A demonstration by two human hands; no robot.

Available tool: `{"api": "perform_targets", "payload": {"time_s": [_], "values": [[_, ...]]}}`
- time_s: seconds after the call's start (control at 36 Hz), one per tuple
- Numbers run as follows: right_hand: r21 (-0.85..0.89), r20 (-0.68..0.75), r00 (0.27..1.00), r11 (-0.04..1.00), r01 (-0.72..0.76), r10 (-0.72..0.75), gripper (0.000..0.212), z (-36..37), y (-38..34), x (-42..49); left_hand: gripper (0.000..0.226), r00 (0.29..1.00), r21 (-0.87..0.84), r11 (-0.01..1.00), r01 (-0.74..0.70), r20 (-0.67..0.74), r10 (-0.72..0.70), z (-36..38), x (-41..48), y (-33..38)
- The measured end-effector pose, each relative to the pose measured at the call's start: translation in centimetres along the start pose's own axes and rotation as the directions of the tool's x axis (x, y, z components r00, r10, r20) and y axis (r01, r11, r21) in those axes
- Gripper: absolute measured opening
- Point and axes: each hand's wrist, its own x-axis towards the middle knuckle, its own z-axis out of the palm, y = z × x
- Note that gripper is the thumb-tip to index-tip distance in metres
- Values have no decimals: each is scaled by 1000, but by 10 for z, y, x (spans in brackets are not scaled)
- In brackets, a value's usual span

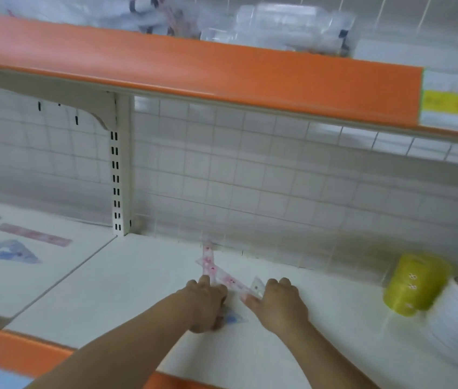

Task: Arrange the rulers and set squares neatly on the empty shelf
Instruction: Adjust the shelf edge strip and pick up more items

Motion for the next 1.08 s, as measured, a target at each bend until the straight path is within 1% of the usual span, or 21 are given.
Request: {"api": "perform_targets", "payload": {"time_s": [0.11,0.22,0.28,0.36,0.42,0.5,0.58,0.61,0.67,0.69,0.75,0.81,0.86,0.92,0.94,1.0,1.06,1.08], "values": [[20,14,1000,1000,10,-11,65,-1,1,1,54,1000,-39,999,21,11,-21,0,-2,0],[43,56,998,999,-7,5,64,-5,4,3,62,999,-87,995,46,12,-45,-3,-7,-1],[63,89,996,998,-28,22,65,-7,6,4,63,998,-62,996,62,9,-62,-5,-10,-1],[100,158,987,994,-54,38,60,-9,8,7,59,996,7,997,75,-48,-74,-5,-12,0],[97,185,982,993,-68,49,60,-11,7,9,56,995,21,997,71,-65,-70,-5,-11,0],[51,242,969,996,-70,56,55,-16,4,12,56,995,-53,995,87,-55,-89,-2,-9,-2],[63,287,956,995,-74,53,46,-23,2,12,62,995,-121,987,101,-5,-103,-1,-8,-6],[79,306,951,994,-71,43,46,-26,2,11,59,995,-132,987,97,18,-95,-1,-8,-7],[90,331,943,995,-47,14,53,-31,1,8,46,997,-127,989,70,32,-66,-2,-8,-8],[68,342,940,998,-14,-10,48,-33,1,7,44,998,-116,991,60,33,-57,-3,-8,-8],[-13,363,931,999,42,-35,20,-35,1,7,46,998,-116,992,57,45,-52,-6,-10,-7],[-84,390,921,996,36,0,21,-35,2,8,45,998,-122,992,45,43,-40,-8,-11,-8],[-120,405,914,993,17,33,16,-34,6,12,44,999,-117,993,33,32,-29,-10,-11,-8],[-92,395,916,995,-26,61,13,-36,12,14,39,999,-141,990,30,19,-27,-12,-8,-9],[-41,393,917,998,-56,67,12,-36,16,15,38,999,-144,989,31,15,-29,-12,-7,-10],[73,392,917,991,-114,76,20,-39,23,12,42,1000,-128,991,26,6,-25,-12,-6,-10],[108,414,906,983,-146,89,26,-42,28,8,42,1000,-128,992,21,2,-21,-11,-4,-10],[104,423,899,980,-167,108,20,-42,30,7,40,1000,-135,991,20,5,-20,-10,-3,-9]]}}
